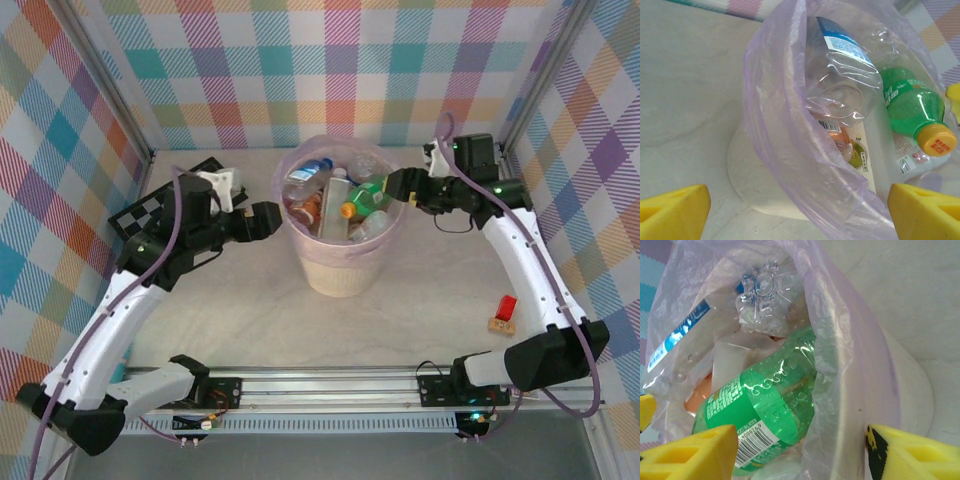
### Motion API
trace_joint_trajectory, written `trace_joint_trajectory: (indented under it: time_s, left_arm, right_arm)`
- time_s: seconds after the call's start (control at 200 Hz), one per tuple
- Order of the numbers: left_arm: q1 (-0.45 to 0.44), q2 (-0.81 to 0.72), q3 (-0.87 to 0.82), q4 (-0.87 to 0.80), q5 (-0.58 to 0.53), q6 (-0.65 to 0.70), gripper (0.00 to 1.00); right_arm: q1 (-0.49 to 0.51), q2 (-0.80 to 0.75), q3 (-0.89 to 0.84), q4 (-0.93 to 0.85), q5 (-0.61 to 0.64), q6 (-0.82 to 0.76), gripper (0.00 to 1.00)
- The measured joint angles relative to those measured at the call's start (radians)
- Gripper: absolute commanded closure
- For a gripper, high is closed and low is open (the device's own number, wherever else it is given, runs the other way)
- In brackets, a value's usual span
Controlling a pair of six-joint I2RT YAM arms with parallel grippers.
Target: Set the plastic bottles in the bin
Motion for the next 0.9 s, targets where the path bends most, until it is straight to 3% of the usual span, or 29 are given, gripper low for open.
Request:
trace_joint_trajectory:
  time_s: [0.105, 0.255, 0.425, 0.56, 0.7, 0.9]
  left_arm:
    - [0.097, -0.073, 0.002, -0.040, -0.003, -0.002, 0.11]
    - [0.305, -0.145, 0.058, -0.152, -0.040, 0.032, 0.08]
    - [0.557, -0.133, 0.086, -0.208, -0.057, 0.071, 0.06]
    - [0.688, -0.079, 0.032, -0.179, -0.046, 0.067, 0.06]
    - [0.769, -0.014, -0.087, -0.071, -0.060, 0.053, 0.03]
    - [0.777, -0.011, -0.261, 0.061, -0.084, 0.051, 0.01]
  right_arm:
    - [0.076, 0.039, -0.002, 0.068, -0.006, 0.052, 0.32]
    - [0.178, 0.117, -0.002, 0.197, 0.012, 0.135, 0.32]
    - [0.248, 0.227, 0.008, 0.349, 0.023, 0.231, 0.33]
    - [0.268, 0.298, 0.055, 0.413, 0.024, 0.271, 0.32]
    - [0.265, 0.309, 0.121, 0.397, 0.031, 0.269, 0.25]
    - [0.164, 0.218, 0.165, 0.304, 0.042, 0.176, 0.04]
